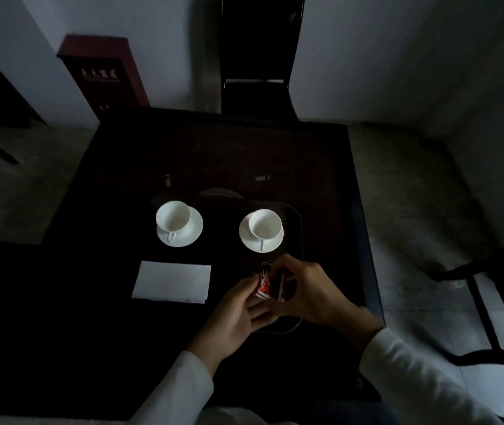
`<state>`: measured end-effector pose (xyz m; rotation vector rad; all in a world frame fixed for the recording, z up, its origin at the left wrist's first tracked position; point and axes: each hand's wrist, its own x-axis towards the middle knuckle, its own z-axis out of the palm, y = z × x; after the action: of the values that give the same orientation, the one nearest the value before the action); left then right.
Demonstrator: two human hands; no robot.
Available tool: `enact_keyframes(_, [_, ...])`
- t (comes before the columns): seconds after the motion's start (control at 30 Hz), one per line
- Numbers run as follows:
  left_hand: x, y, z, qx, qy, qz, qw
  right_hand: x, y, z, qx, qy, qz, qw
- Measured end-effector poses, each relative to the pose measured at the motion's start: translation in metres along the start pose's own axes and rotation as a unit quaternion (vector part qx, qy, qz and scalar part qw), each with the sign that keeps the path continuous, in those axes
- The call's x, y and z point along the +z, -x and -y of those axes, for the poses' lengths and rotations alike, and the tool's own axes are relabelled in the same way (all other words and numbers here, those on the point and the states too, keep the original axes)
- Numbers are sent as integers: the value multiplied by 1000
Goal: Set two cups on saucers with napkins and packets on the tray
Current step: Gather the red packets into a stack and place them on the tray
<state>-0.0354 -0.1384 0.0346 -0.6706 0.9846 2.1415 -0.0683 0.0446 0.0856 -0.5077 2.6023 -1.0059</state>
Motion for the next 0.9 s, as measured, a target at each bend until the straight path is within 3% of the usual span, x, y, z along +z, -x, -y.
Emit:
enact_keyframes(0.1, [-3,-21,16,14,-45,-130,990,21,-2,-35,48,39,25,998])
enact_keyframes(0.27, [-6,-50,32,22,-200,-220,955,62,-3,-80,114,106,89,984])
enact_keyframes(0.47, [-2,-66,47,12,-267,-215,939,90,-5,-104,105,164,110,975])
enact_keyframes(0.9, [0,-79,53,-9,-259,-221,940,101,1,-112,102,152,85,979])
